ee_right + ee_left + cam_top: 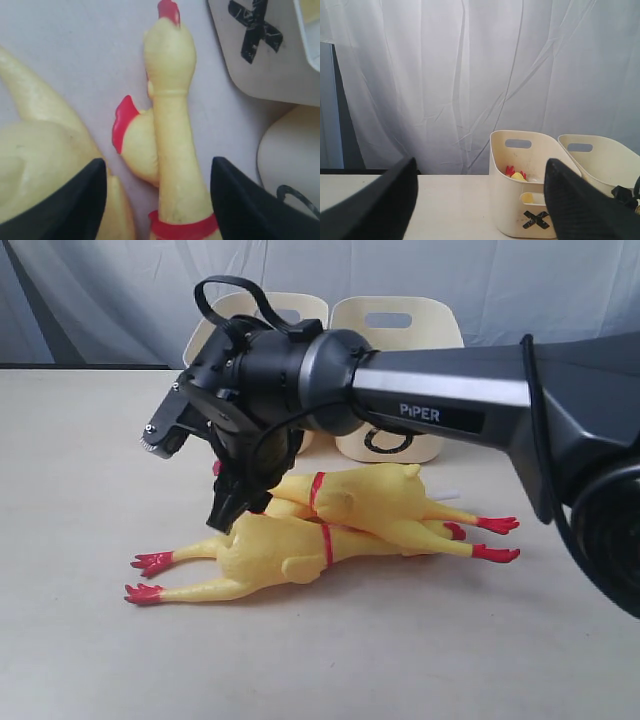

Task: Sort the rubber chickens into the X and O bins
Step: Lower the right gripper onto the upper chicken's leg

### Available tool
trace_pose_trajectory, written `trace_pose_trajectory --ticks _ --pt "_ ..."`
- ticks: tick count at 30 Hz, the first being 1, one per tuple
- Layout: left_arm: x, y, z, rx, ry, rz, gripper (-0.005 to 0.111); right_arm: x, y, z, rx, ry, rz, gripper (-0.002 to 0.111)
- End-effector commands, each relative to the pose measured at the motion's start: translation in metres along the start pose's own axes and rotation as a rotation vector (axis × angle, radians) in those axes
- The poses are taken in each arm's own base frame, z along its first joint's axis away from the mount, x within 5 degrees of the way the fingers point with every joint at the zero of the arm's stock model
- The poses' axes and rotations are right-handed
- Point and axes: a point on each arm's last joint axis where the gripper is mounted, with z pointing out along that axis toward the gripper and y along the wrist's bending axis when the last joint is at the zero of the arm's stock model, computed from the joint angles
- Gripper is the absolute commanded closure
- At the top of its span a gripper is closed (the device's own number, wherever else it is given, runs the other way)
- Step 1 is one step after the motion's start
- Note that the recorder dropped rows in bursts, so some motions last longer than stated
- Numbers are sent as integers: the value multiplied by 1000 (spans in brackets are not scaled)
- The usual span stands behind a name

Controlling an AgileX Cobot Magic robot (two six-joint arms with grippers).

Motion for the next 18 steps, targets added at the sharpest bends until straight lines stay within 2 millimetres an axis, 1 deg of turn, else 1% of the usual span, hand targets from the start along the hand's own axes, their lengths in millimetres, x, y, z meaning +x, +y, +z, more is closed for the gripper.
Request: trace_pose_trajectory --ticks 1,8,14,18 --pt "2 1 -1 -7 2 -9 40 0 -4 4 54 11 -35 50" --pt "2 1 -1 -7 2 -9 40 1 -1 12 59 28 -39 50" --pt "2 1 -1 -7 2 -9 40 3 4 26 55 58 -55 50" --pt "2 1 -1 -7 2 -9 40 3 5 30 55 67 -60 50"
